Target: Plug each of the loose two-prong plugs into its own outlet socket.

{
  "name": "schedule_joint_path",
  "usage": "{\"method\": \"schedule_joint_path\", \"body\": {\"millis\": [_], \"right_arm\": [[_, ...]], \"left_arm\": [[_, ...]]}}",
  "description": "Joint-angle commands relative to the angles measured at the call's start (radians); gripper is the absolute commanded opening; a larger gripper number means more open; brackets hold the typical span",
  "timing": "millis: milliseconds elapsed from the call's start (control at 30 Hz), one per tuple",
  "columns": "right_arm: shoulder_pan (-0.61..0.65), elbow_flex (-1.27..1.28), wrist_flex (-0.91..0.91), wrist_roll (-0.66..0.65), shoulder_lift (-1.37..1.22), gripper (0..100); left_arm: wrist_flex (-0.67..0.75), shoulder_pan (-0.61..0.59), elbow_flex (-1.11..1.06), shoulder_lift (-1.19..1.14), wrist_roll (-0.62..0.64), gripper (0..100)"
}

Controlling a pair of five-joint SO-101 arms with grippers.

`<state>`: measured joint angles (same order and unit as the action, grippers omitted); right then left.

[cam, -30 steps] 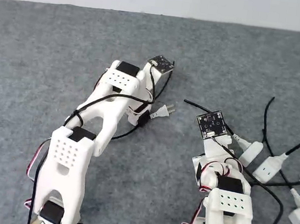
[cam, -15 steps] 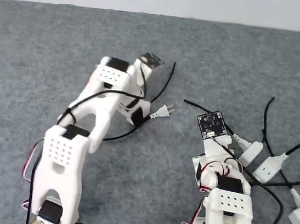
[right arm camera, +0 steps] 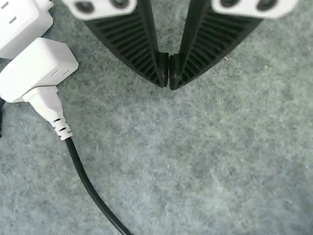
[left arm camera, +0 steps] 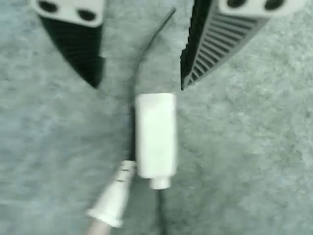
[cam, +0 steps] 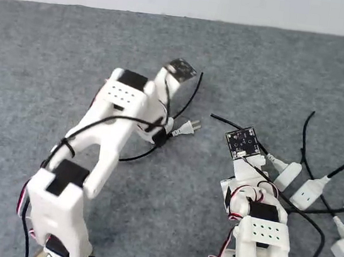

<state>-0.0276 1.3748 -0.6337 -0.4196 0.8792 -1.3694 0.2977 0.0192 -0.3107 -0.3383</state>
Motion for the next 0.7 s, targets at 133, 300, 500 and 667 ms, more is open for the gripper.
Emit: {"method": "schedule_joint_path", "body": {"millis": [133, 300, 500, 667], "right_arm": [[0.012, -0.002, 0.019, -0.014, 0.021, 0.9], [0.012, -0.002, 0.019, -0.014, 0.021, 0.9], [0.012, -0.002, 0.019, -0.014, 0.021, 0.9], [0.012, -0.002, 0.019, -0.014, 0.021, 0.9]], "left_arm": [[0.083, 0.135, -0.065, 0.087, -0.014, 1], [0.153, 0.126, -0.061, 0.003, -0.101, 1], [0.164, 0.057, -0.008, -0.06, -0.103, 1], [0.138, 0.018, 0.041, -0.074, -0.103, 1]]}}
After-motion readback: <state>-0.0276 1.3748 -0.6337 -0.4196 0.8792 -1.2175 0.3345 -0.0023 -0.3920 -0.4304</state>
